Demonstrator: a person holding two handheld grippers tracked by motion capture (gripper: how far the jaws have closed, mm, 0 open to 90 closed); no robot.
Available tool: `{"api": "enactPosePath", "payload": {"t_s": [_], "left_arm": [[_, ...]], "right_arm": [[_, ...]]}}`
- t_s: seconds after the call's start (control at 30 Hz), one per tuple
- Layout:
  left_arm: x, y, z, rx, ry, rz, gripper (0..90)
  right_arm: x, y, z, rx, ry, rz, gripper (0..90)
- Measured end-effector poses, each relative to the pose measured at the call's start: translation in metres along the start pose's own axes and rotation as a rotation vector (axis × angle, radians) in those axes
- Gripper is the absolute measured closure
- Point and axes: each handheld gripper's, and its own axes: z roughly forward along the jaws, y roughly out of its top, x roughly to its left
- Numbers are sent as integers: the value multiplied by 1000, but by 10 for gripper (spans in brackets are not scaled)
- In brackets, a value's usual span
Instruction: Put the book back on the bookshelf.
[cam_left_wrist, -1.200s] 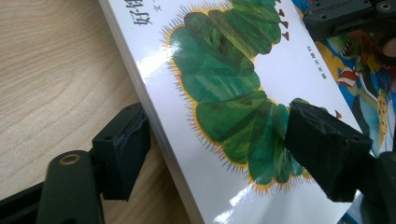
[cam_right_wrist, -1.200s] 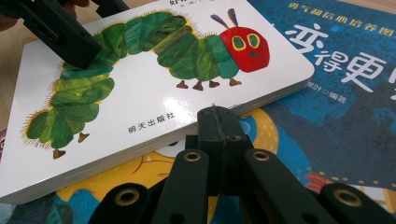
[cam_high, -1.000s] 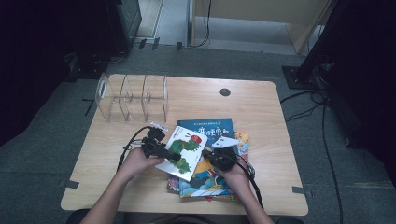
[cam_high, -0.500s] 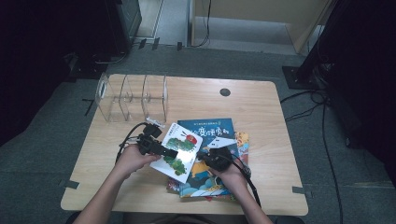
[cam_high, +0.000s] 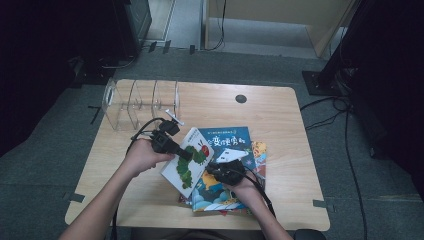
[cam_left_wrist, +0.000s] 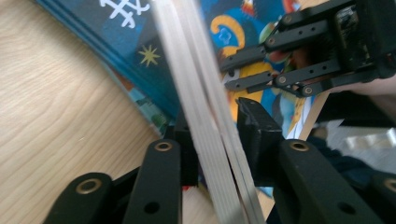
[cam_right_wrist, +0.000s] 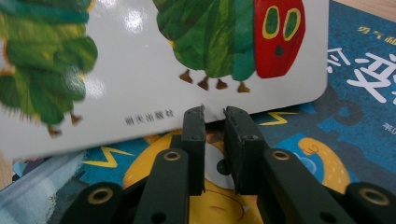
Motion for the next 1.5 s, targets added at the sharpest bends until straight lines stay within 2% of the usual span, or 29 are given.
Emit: {"api": "enactPosePath", "payload": {"t_s": [0.07,0.1,0.13,0.2,0.3,0.33,0.4,0.43,0.53,0.7,0.73,1.0,1.27,1.5], "left_arm": [[-4,5,-4,24,15,14,749],[-8,9,-8,42,51,48,777],[-8,9,-8,42,51,48,778],[-12,12,-13,76,131,69,779],[-12,11,-15,75,147,78,779],[-11,10,-16,71,153,77,780],[-10,8,-21,61,163,83,780],[-9,6,-25,47,173,82,780],[-6,4,-35,36,207,78,780],[-4,-1,-49,32,259,68,780],[-2,-2,-54,19,269,62,780],[4,-9,-66,20,302,36,780],[16,-15,-79,10,334,-29,780],[24,-14,-86,10,346,-60,780]], "right_arm": [[0,0,-1,3,-3,2,747],[-2,0,-2,8,-13,-4,719],[-3,-1,-4,9,-19,-2,716],[-5,-1,-6,12,-36,-13,679],[-6,-2,-7,14,-41,-10,658],[-7,-2,-7,12,-53,-15,604],[-7,-3,-7,10,-63,-24,588],[-8,-4,-7,10,-84,-45,535],[-8,-4,-6,7,-74,-47,500],[-7,-5,-5,8,-69,-58,469],[-7,-5,-5,9,-68,-58,465],[-7,-5,-5,10,-71,-53,450],[-7,-5,-5,11,-68,-51,442],[-8,-4,-5,10,-67,-50,442]]}}
